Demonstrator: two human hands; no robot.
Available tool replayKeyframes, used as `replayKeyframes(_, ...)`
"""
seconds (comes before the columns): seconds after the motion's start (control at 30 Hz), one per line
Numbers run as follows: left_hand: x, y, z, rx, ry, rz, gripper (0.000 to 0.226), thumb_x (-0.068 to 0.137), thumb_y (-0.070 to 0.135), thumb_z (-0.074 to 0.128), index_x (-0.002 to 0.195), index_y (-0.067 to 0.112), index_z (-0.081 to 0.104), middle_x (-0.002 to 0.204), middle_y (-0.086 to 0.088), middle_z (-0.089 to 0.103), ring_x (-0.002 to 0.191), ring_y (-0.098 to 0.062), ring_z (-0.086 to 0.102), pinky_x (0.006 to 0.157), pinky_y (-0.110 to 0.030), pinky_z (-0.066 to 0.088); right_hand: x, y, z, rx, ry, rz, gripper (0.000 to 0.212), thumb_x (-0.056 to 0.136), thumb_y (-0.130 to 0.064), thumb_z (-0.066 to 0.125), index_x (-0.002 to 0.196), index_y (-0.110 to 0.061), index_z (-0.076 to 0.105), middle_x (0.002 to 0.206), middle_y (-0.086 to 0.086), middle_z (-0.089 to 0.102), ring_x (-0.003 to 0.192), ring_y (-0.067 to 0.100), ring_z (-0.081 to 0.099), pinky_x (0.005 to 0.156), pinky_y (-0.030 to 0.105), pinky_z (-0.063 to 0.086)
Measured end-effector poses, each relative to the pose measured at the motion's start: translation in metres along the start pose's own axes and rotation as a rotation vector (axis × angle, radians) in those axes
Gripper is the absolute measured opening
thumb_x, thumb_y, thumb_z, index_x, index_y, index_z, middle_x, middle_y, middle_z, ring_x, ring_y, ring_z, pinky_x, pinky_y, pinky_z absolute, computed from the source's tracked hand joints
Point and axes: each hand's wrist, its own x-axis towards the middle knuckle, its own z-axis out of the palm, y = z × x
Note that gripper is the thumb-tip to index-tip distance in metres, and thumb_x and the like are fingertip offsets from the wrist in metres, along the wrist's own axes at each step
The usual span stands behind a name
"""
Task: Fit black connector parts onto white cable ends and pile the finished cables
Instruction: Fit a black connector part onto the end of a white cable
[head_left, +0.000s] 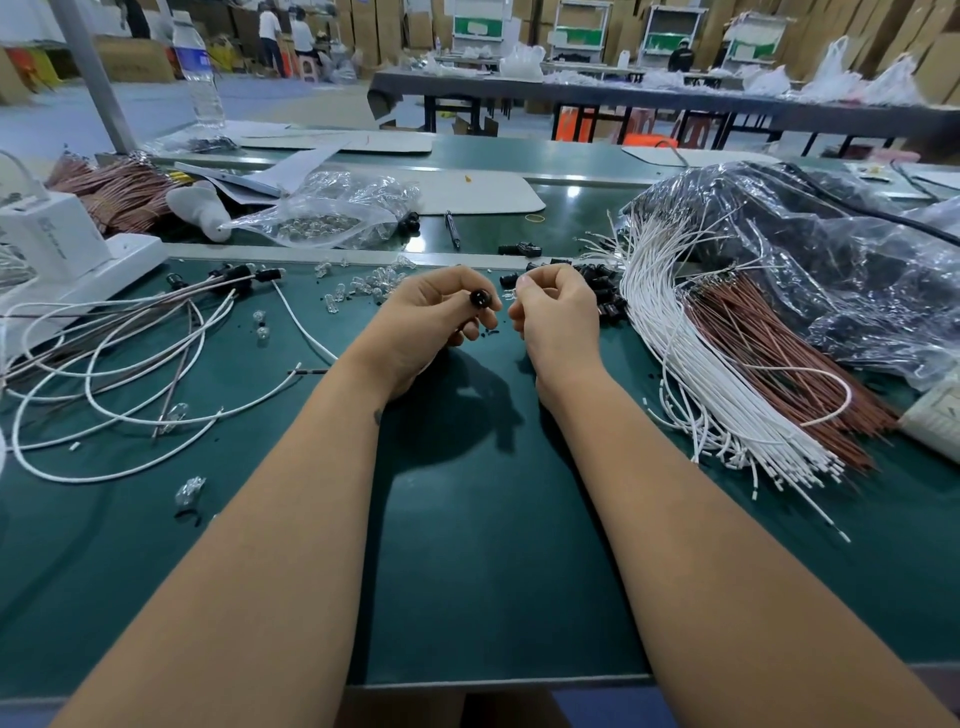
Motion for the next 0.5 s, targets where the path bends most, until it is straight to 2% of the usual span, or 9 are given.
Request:
replayKeyframes(0.1, 0.0, 0.0, 0.0, -0.006, -0.003, -0.008, 0.042, 0.096, 0.005, 0.052, 0.064, 0.026, 0.07, 0.065, 0.004, 0.063, 0.058, -0.008, 0.047, 0.062, -0.023, 0.034, -0.002, -0.002, 0.0, 0.04, -0.032, -0.027, 0.015, 0.096, -0.015, 0.055, 0.082, -0.021, 0.058, 0.062, -0.001, 0.055, 0.058, 0.013, 0.048, 0.049, 0.022, 0.042)
replayKeyframes(0.27, 0.002, -0.001, -0.002, -0.01, 0.025, -0.021, 0.036, 0.095, 0.007, 0.054, 0.066, 0.024, 0.069, 0.065, 0.004, 0.064, 0.06, -0.01, 0.048, 0.061, -0.021, 0.036, -0.006, -0.006, 0.0, 0.026, -0.083, -0.085, 0.013, 0.092, -0.008, 0.059, 0.086, -0.017, 0.067, 0.072, 0.005, 0.06, 0.063, 0.015, 0.049, 0.059, 0.026, 0.044)
replayKeyframes(0.4, 0.004, -0.004, -0.006, 0.161, 0.199, 0.006, 0.037, 0.092, 0.001, 0.049, 0.071, 0.025, 0.067, 0.059, 0.007, 0.063, 0.053, -0.007, 0.047, 0.056, -0.017, 0.04, -0.011, -0.01, 0.0, -0.002, -0.174, -0.112, 0.032, 0.084, 0.005, 0.052, 0.083, -0.023, 0.068, 0.069, -0.001, 0.06, 0.064, 0.014, 0.048, 0.056, 0.02, 0.041)
replayKeyframes(0.5, 0.005, -0.006, -0.009, 0.327, 0.302, 0.057, 0.036, 0.087, -0.003, 0.046, 0.077, 0.025, 0.066, 0.059, 0.006, 0.063, 0.055, -0.011, 0.048, 0.058, -0.021, 0.041, -0.015, -0.011, 0.003, -0.035, -0.246, -0.138, 0.03, 0.081, 0.004, 0.054, 0.083, -0.024, 0.066, 0.066, -0.005, 0.061, 0.058, 0.007, 0.049, 0.053, 0.015, 0.04)
